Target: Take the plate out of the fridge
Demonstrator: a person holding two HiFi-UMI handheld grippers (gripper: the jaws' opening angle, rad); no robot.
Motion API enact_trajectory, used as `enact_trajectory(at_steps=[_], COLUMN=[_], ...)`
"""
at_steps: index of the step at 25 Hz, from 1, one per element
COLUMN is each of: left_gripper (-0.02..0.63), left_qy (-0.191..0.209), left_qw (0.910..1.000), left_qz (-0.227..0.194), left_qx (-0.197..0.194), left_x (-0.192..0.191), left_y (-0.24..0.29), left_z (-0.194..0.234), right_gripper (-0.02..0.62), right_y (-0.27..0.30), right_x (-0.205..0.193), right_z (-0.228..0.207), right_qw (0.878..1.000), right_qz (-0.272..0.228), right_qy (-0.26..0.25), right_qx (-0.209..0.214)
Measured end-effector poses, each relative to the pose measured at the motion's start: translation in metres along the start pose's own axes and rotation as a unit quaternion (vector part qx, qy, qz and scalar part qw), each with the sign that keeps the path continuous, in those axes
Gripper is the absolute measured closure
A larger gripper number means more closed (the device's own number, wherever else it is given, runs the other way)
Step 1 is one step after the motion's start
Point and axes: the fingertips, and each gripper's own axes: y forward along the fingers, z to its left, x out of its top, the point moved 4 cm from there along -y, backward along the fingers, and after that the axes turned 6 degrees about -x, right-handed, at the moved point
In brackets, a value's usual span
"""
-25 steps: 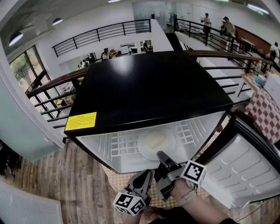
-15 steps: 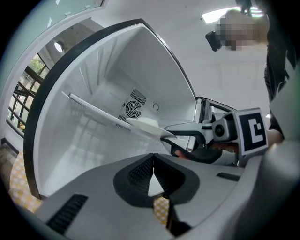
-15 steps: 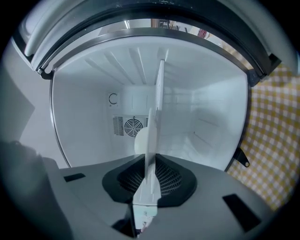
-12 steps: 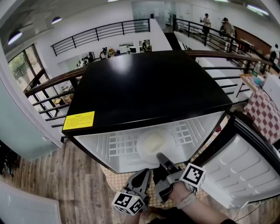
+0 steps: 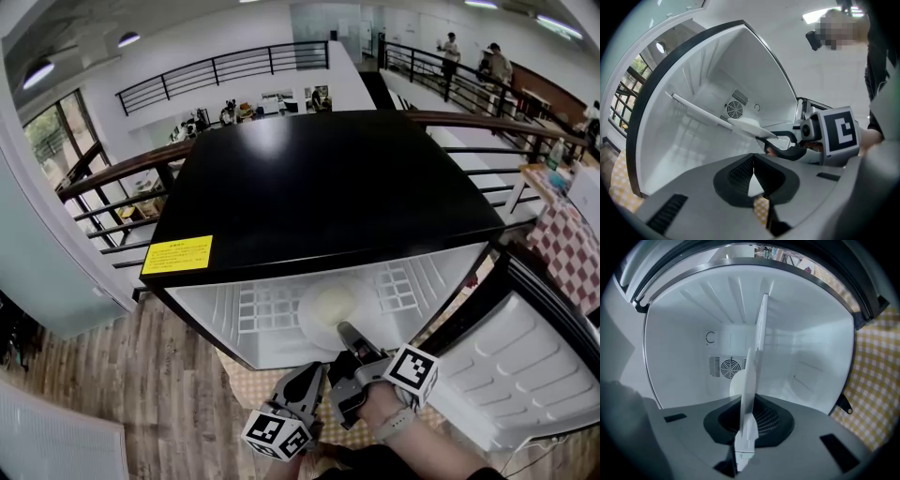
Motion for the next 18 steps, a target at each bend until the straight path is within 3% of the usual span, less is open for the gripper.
enact_trajectory(at_steps=[18], left_gripper=[0.597], left_qy=[-0.002], left_qw=[1.0], left_qz=[-0.005], left_qx=[0.0], left_x=[-0.003], left_y=[-0.002], left_z=[-0.004], right_gripper=[0.543], right_y=[-0.01], right_x=[-0.002], right_z=[-0.003], right_qw=[1.0], right_qz=[-0.009], right_qy=[0.014], right_qx=[-0.006])
